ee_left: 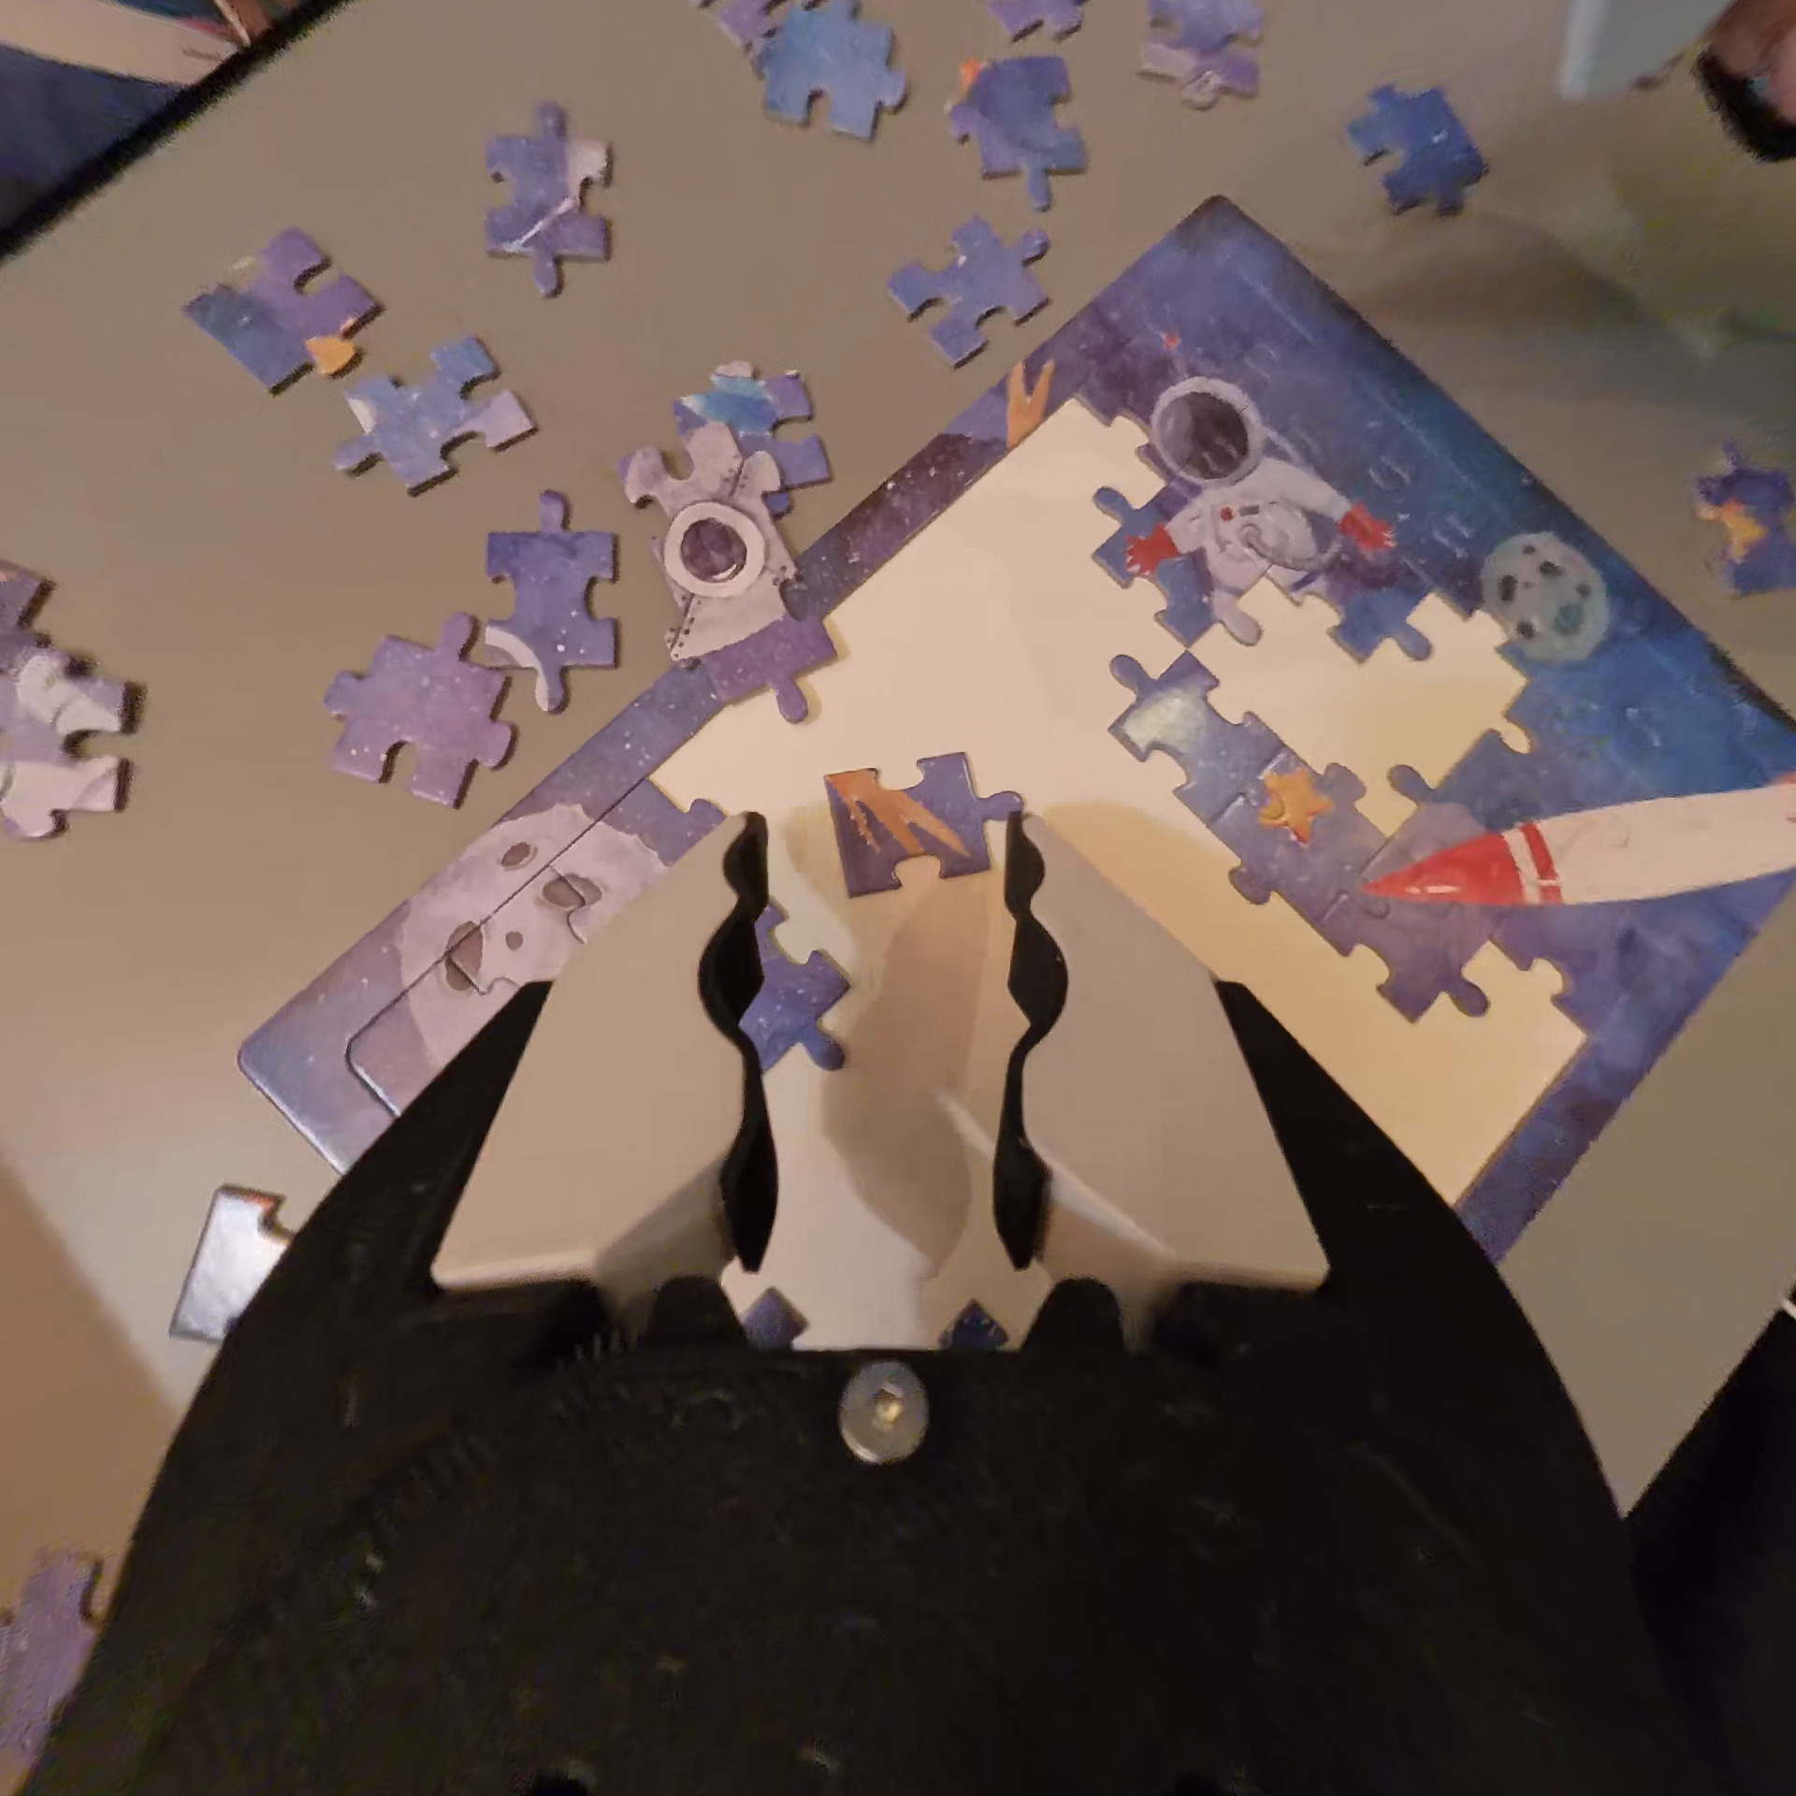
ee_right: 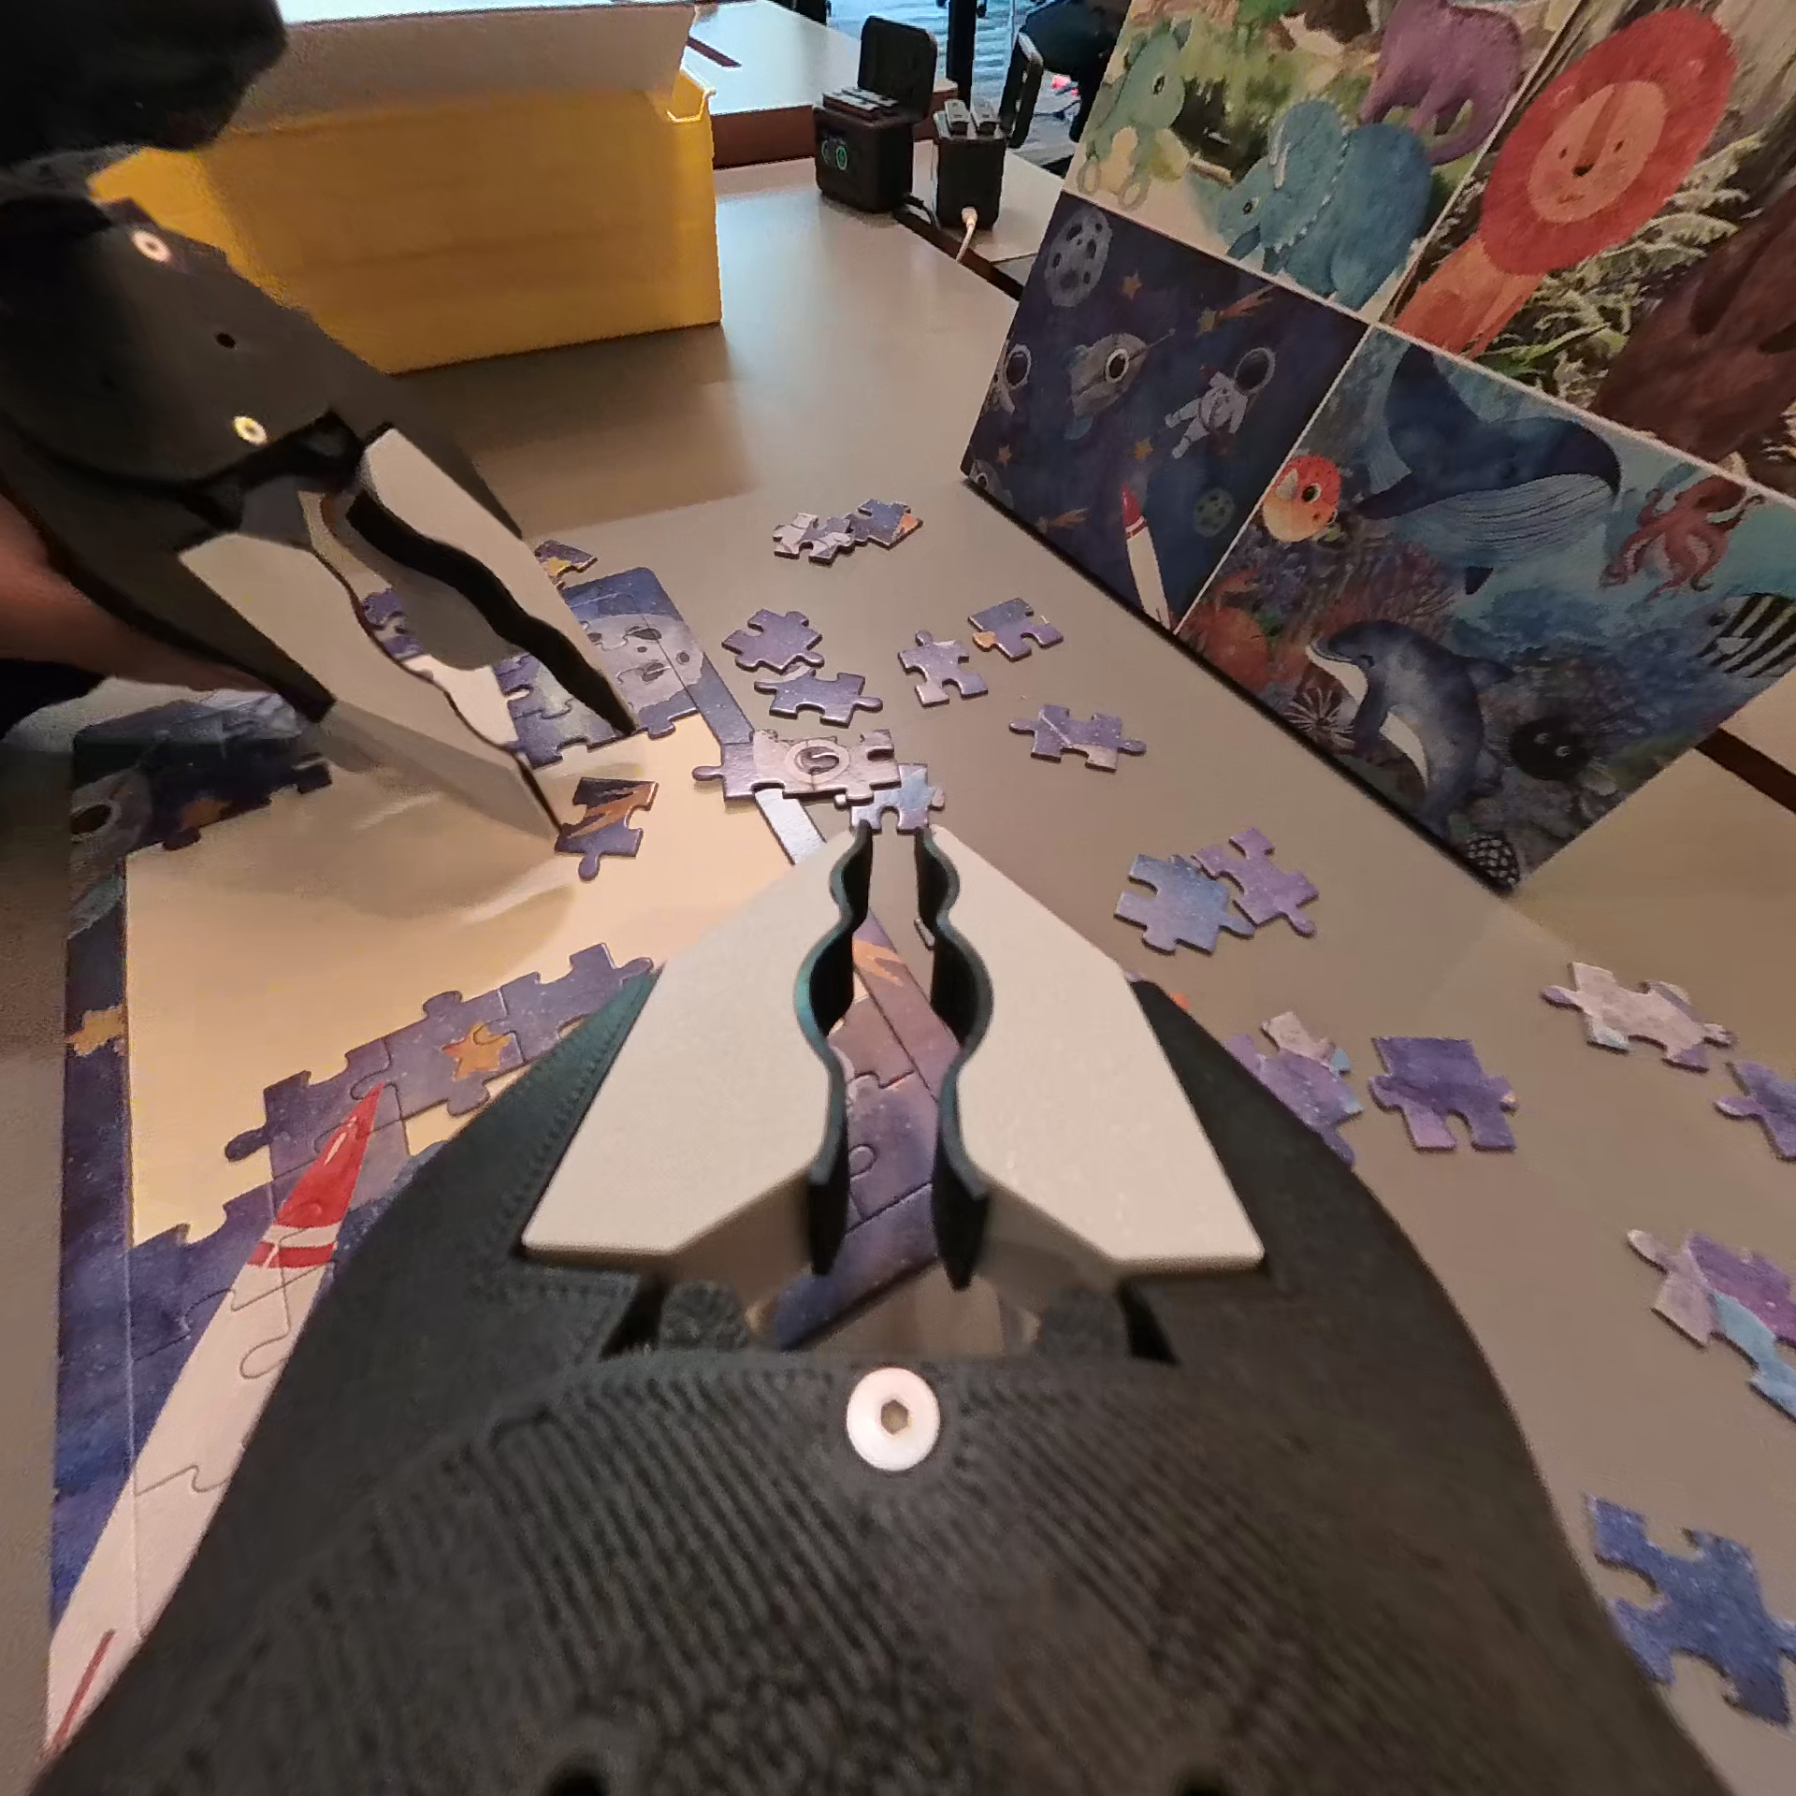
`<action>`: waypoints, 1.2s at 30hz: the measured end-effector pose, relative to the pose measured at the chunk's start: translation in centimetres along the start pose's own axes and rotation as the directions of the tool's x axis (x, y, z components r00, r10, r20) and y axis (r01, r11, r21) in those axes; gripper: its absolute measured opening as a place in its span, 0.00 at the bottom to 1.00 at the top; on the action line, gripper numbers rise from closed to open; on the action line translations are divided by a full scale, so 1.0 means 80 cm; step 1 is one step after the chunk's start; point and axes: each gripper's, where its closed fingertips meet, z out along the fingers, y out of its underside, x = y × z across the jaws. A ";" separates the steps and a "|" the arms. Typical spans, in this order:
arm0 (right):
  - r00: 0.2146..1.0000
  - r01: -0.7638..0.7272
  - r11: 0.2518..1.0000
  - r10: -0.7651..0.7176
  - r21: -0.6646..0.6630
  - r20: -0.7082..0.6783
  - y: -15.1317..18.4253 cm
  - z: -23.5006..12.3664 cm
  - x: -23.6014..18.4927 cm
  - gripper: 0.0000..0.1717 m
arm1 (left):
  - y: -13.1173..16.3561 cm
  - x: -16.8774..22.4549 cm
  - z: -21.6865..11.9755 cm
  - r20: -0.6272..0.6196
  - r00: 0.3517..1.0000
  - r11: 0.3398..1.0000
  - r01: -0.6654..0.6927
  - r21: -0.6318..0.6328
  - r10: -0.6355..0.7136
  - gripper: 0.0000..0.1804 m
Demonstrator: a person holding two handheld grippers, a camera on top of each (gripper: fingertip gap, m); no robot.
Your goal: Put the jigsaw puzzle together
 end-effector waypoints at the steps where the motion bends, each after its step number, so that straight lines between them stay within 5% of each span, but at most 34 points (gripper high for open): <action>1: 1.000 0.002 1.000 -0.002 0.002 -0.002 -0.001 -0.001 0.000 0.04 | 0.003 0.001 0.003 0.015 1.000 1.000 0.002 -0.024 -0.002 0.28; 4: 1.000 0.011 1.000 -0.011 0.011 -0.009 -0.004 -0.003 0.000 0.04 | 0.005 0.006 0.010 0.009 1.000 0.999 0.027 -0.033 -0.027 0.29; 10: 1.000 0.012 1.000 -0.012 0.028 -0.015 -0.010 -0.008 0.001 0.04 | 0.005 0.001 0.011 0.011 1.000 0.999 -0.005 -0.038 0.006 0.17; 19: 1.000 0.011 1.000 -0.011 0.029 -0.017 -0.009 -0.008 0.001 0.04 | -0.017 0.026 0.020 -0.112 0.974 0.980 -0.198 -0.010 0.196 0.16; 26: 1.000 0.001 1.000 -0.001 0.027 -0.022 -0.007 -0.007 0.005 0.04 | -0.052 0.030 0.039 -0.266 0.834 0.869 -0.494 0.027 0.483 0.17; 30: 1.000 -0.002 1.000 0.002 0.028 -0.022 -0.007 -0.008 0.006 0.04 | -0.058 0.037 0.046 -0.386 0.743 0.819 -0.570 0.066 0.548 0.16; 36: 1.000 -0.006 1.000 0.006 0.028 -0.012 -0.007 -0.007 0.004 0.04 | -0.060 0.037 0.058 -0.418 0.710 0.801 -0.594 0.075 0.566 0.16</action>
